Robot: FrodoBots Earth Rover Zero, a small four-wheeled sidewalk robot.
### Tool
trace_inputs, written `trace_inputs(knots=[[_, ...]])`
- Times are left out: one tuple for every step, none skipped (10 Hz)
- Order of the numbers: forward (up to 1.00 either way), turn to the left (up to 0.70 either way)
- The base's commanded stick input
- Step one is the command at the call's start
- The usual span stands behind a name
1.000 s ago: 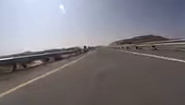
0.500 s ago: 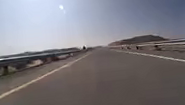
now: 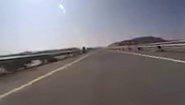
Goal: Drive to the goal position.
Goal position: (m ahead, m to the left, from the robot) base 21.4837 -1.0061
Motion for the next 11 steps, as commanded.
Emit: trace_inputs(knots=[[1.0,0.0],[1.0,0.0],[1.0,0.0],[1.0,0.0],[1.0,0.0],[1.0,0.0],[1.0,0.0],[1.0,0.0],[1.0,0.0],[1.0,0.0],[1.0,0.0]])
